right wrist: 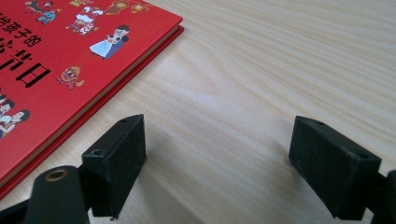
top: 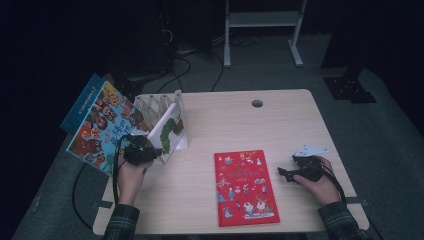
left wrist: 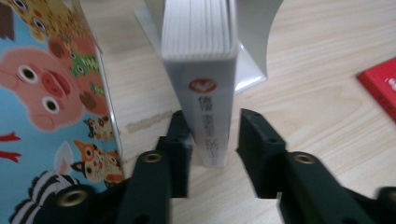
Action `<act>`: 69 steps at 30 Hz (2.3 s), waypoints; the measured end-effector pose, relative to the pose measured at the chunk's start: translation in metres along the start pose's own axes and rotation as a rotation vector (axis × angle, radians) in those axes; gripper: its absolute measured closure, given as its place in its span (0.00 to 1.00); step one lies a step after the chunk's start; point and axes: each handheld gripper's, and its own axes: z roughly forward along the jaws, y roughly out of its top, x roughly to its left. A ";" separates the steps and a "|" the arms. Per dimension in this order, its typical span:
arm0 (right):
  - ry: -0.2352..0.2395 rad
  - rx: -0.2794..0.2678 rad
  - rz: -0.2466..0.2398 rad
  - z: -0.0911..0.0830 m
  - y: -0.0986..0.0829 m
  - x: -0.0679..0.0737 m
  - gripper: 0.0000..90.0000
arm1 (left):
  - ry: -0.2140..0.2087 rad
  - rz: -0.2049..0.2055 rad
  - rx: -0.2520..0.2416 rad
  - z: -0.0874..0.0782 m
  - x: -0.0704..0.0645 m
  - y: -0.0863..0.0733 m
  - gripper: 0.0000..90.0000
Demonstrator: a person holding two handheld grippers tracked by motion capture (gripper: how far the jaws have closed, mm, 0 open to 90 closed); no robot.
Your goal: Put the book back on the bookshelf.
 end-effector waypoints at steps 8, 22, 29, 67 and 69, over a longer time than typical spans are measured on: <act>0.001 0.000 -0.001 0.000 0.000 0.000 0.20 | -0.018 -0.022 0.011 0.001 -0.009 0.002 0.82; 0.005 0.001 -0.005 0.001 0.001 0.001 0.20 | -0.046 -0.003 0.009 0.012 -0.028 0.010 0.78; 0.007 0.001 -0.008 0.001 0.001 0.002 0.20 | -0.054 0.031 0.013 0.022 -0.044 0.019 0.75; 0.015 -0.002 -0.015 0.002 0.001 0.004 0.20 | -0.132 0.136 -0.085 0.034 -0.070 0.037 0.40; 0.015 -0.002 -0.015 0.002 0.001 0.004 0.20 | -0.134 0.134 -0.077 0.033 -0.069 0.036 0.38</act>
